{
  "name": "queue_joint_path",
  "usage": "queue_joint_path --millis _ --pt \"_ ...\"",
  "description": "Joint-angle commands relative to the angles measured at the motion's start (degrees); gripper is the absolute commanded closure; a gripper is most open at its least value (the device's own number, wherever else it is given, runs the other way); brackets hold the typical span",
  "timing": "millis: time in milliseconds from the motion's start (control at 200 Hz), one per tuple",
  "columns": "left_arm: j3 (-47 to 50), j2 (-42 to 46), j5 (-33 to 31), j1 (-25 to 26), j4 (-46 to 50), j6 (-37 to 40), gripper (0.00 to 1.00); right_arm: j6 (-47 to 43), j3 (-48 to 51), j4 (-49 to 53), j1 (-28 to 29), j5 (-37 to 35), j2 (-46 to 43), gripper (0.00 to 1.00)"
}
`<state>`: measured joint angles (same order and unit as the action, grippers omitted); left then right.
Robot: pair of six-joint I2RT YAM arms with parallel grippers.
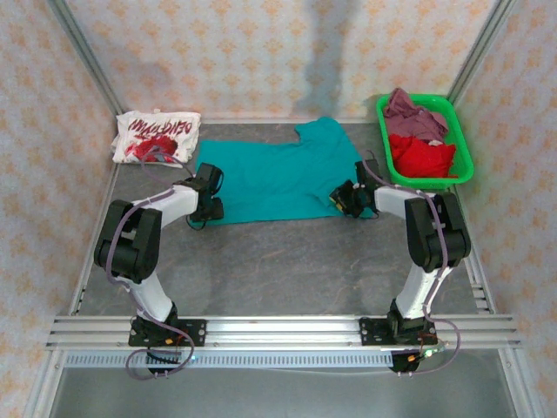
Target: Fold and stack the t-shirts
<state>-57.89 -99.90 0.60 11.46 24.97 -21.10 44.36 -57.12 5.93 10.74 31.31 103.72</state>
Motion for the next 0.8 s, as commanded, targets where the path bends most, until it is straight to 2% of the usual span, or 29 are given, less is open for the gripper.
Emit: queue_joint_path --millis 0,140,305,586,791 --pt "0.7 0.3 -2.4 -0.5 0.1 -0.2 0.55 -0.5 -2.7 2.1 0.3 -2.2 -0.1 0.69" --pt "0.7 0.8 -2.7 -1.2 0.9 -0.6 0.55 -1.2 -3.5 3.3 0.3 -4.7 -0.8 0.69" --pt "1.9 0.8 -0.7 -2.7 -0.3 -1.2 0.55 -0.8 -4.0 1.9 0.3 -3.9 1.6 0.69" --pt "2.4 1.0 -0.3 -2.9 -0.8 -1.0 0.56 -1.6 -6.6 2.6 0.3 -5.5 2.7 0.95" --pt "2.3 0.8 -0.4 -2.9 -0.8 -0.9 0.56 -5.0 -11.8 8.7 1.2 -9.7 2.1 1.00"
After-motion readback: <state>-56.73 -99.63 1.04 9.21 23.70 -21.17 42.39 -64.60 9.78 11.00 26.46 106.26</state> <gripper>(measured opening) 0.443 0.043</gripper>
